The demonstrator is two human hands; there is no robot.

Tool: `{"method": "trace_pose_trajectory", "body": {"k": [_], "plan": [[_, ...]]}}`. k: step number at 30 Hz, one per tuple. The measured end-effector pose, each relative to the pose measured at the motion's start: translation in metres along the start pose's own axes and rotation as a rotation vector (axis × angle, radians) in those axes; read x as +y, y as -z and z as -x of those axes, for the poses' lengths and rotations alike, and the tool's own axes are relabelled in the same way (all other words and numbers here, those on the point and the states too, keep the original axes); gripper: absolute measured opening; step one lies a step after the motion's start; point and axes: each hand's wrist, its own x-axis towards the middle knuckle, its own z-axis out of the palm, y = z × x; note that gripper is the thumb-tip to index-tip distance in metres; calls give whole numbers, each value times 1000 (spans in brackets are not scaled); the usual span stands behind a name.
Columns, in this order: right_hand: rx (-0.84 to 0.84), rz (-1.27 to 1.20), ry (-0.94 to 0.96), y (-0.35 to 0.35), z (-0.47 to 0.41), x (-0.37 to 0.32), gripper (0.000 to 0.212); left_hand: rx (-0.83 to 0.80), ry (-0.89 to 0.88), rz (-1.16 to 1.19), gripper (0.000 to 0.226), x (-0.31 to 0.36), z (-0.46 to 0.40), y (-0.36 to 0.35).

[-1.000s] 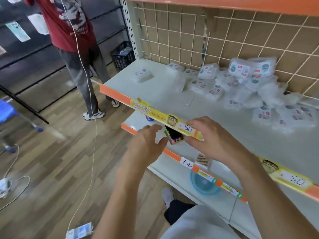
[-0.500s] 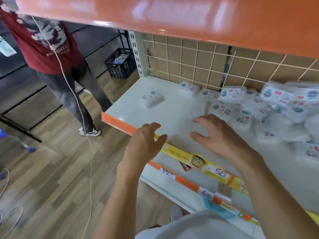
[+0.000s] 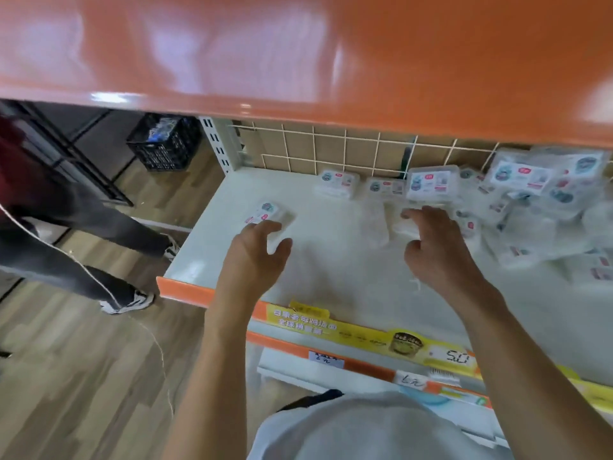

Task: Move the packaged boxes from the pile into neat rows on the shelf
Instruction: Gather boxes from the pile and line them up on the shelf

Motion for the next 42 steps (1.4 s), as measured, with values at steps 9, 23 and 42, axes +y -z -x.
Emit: {"method": "trace_pose_trajectory", "body": {"k": [9, 23, 42], "plan": [[108, 135, -243, -21, 0, -12, 67, 113, -50, -29, 45, -30, -55, -3], [206, 42, -352, -21, 17, -11, 71, -301, 93, 17, 71, -26, -81, 8], [390, -826, -280, -6, 52, -11, 31, -451, 207, 803, 31, -2, -57, 23]]}}
